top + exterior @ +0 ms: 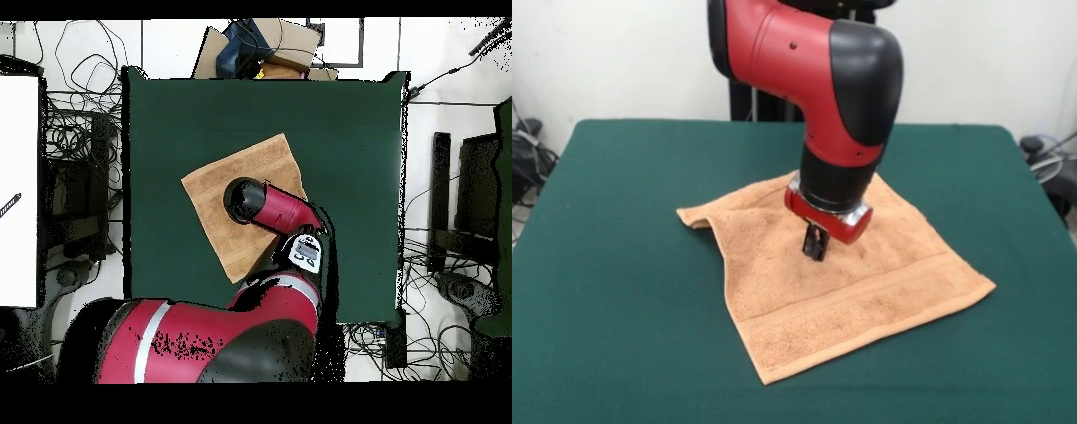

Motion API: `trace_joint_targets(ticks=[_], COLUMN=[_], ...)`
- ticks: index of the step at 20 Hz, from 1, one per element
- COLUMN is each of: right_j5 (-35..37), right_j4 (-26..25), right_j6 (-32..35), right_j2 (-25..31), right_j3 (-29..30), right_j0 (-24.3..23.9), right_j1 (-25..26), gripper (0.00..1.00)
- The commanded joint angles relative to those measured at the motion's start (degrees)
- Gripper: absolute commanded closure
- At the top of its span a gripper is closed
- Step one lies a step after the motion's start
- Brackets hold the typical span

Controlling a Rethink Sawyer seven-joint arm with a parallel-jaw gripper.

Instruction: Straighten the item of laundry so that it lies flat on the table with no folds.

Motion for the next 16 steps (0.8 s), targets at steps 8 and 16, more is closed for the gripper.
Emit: trace_joint_targets(ticks=[8,16], right_j5=[0.5,0.2], right_j4=[7.5,7.7], right_j6=[16.0,13.1], right_j2=[5.9,6.2], right_j3=[-7.5,-6.3], right_j0=[7.2,6.6], right_j1=[8.3,7.8], gripper=[1.00,1.00])
